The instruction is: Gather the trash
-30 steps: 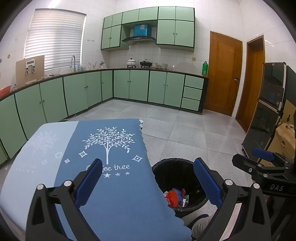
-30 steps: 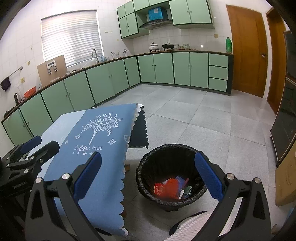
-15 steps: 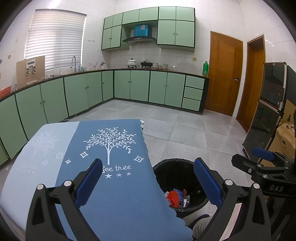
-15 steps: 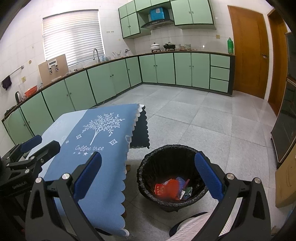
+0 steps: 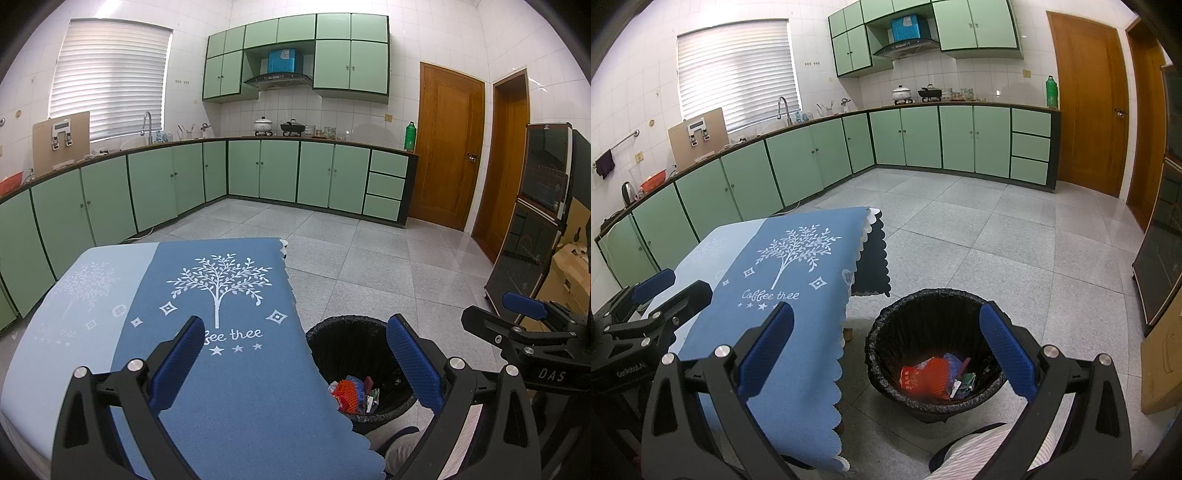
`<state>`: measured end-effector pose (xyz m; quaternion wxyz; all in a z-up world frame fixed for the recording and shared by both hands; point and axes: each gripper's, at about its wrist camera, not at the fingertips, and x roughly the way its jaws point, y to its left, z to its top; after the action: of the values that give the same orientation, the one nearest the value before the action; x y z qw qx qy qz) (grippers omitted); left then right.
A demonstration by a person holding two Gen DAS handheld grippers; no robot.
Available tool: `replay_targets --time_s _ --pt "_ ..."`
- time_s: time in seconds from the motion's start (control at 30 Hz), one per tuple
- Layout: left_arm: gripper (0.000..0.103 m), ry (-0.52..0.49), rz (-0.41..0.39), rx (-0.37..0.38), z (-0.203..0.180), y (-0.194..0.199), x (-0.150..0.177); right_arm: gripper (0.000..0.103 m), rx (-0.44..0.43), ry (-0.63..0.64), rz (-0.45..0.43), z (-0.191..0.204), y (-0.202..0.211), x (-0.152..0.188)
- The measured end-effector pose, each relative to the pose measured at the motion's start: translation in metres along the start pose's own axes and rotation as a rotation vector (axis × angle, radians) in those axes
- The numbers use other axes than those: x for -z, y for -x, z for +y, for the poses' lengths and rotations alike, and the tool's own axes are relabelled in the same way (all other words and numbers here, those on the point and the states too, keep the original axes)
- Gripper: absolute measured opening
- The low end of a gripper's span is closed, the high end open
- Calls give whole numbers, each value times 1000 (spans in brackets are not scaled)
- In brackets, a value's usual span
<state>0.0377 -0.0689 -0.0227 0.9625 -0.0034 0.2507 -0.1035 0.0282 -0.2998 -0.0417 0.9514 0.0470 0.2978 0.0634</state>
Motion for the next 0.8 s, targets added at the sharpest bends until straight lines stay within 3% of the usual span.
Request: replay_targets --time_s 0.8 --pt "97 2 4 0 5 0 -1 98 -1 2 3 0 -2 -1"
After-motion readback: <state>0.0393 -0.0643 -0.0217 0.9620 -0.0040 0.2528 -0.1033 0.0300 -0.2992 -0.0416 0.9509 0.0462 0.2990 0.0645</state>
